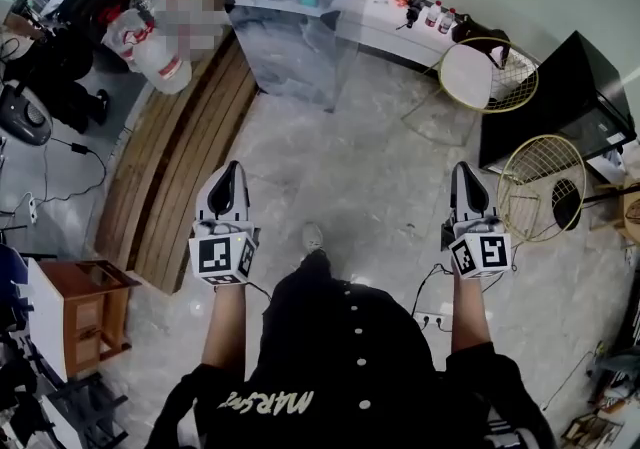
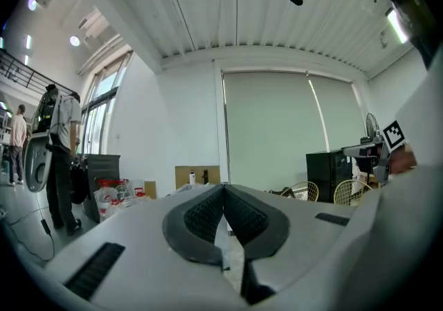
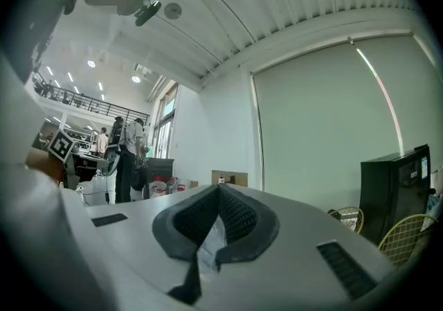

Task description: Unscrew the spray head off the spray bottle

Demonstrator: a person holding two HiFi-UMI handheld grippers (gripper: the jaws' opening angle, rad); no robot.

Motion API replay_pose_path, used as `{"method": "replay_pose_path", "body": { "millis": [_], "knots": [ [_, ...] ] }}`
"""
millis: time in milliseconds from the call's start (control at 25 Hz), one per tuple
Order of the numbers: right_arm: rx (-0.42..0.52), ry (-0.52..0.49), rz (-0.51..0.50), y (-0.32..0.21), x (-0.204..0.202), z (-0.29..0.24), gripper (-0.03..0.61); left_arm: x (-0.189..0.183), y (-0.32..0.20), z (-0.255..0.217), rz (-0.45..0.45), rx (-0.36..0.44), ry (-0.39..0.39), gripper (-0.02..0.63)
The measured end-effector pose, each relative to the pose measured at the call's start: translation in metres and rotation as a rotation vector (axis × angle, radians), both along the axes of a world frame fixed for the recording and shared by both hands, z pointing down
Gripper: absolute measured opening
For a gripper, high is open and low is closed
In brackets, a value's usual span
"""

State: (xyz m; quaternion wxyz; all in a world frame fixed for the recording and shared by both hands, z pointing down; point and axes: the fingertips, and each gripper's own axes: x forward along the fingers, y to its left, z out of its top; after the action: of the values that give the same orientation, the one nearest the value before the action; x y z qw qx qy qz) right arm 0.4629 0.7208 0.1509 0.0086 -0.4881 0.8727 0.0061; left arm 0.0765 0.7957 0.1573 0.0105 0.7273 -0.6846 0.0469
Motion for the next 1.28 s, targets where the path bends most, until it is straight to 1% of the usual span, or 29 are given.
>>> {"method": "replay_pose_path", "body": {
  "millis": [320, 480, 640, 840, 1080, 1280],
  "knots": [
    [0.014, -0.021, 0.003, -0.075, -0.039, -0.012, 0.011, -0.037, -0.076, -0.008, 0.016, 0.014, 0.004, 0.025],
    [0.009, -0.017, 0.019, -0.104, -0.062, -0.013, 0.011, -0.063, -0.104, -0.009, 0.025, 0.019, 0.005, 0.026],
    [0.006, -0.037, 0.029, -0.13, -0.086, -0.011, 0.012, -0.086, -0.129, -0.007, 0.042, 0.019, 0.009, 0.025],
    [-0.008, -0.038, 0.016, -0.151, -0.113, -0.002, 0.012, -0.102, -0.151, 0.006, 0.061, -0.006, 0.011, 0.026],
    [-0.031, -0.04, 0.013, -0.182, -0.128, 0.007, 0.011, -0.117, -0.176, 0.014, 0.051, -0.026, 0.017, 0.026],
    [-0.023, -0.037, 0.002, -0.222, -0.137, 0.019, 0.012, -0.128, -0.211, 0.021, 0.041, -0.026, 0.006, 0.026]
  ]
}}
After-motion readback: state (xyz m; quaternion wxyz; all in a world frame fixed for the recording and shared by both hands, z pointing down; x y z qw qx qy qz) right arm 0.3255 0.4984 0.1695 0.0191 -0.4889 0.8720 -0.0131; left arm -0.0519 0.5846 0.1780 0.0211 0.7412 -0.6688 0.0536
